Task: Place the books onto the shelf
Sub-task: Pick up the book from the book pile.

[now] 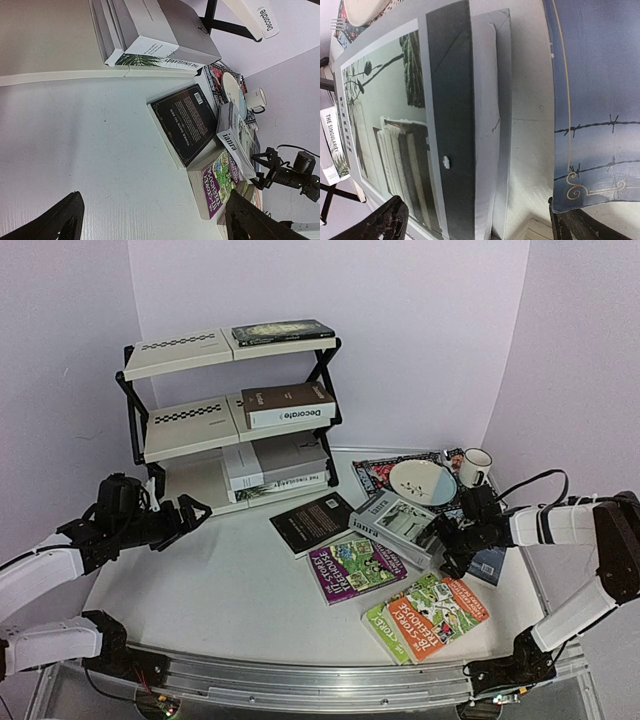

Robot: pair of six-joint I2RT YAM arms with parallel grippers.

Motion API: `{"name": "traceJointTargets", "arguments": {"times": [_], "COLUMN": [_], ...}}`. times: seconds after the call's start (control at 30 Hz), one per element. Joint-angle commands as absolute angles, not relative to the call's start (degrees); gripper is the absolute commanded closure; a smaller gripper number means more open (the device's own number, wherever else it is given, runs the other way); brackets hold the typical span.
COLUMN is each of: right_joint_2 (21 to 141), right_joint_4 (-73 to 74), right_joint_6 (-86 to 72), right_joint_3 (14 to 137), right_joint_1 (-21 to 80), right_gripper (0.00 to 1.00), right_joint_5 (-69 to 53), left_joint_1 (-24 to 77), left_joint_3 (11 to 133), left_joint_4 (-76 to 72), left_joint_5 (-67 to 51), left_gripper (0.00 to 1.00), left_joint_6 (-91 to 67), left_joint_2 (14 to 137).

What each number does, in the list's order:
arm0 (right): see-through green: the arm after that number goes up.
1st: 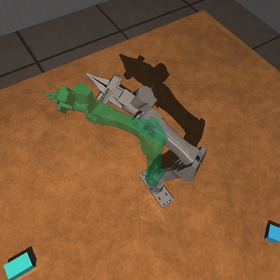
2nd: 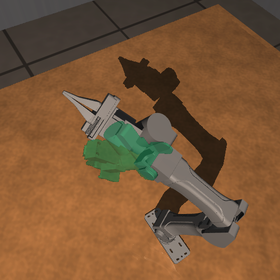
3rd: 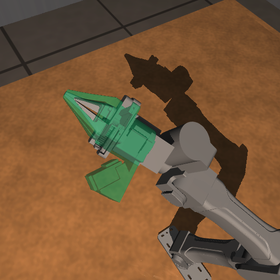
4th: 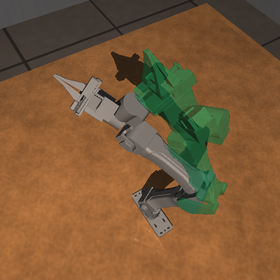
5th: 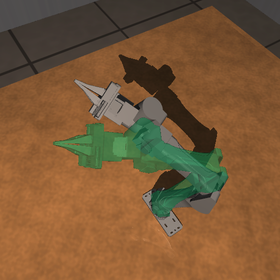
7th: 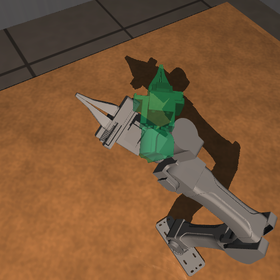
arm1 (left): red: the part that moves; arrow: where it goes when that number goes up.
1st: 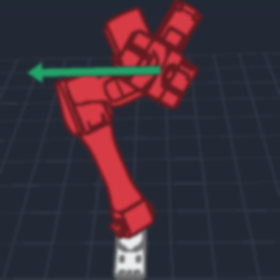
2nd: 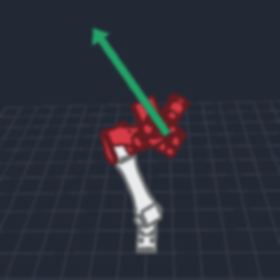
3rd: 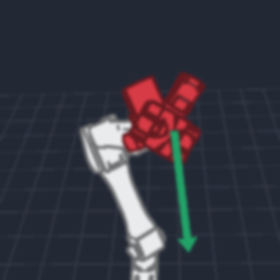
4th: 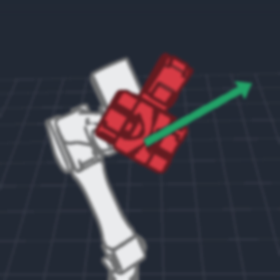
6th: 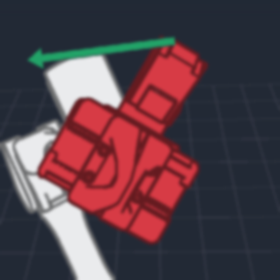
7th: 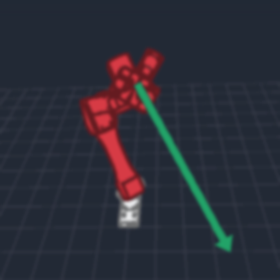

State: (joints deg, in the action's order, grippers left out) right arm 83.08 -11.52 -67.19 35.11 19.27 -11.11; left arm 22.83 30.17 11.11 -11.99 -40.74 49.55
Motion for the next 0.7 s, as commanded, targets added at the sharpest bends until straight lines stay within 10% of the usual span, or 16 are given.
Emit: {"name": "traceJointTargets", "arguments": {"times": [0.0,0.23,0.67], "right_joint_2": [85.5,87.1,83.8], "right_joint_4": [-14.2,-31.3,-46.4], "right_joint_6": [-66.0,-72.5,-78.4], "right_joint_3": [34.2,29.1,22.9], "right_joint_1": [19.1,19.0,19.1], "right_gripper": [0.02,0.06,0.49], "right_joint_5": [-13.2,-17.3,-17.4], "left_joint_1": [22.6,22.6,22.6], "left_joint_3": [31.2,31.6,31.9], "left_joint_4": [11.4,11.4,12.2], "left_joint_5": [-11.9,-11.8,-11.3], "left_gripper": [0.0,0.0,0.0], "left_joint_6": [-39.7,-38.9,-38.4], "left_joint_2": [49.9,49.7,48.2]}}
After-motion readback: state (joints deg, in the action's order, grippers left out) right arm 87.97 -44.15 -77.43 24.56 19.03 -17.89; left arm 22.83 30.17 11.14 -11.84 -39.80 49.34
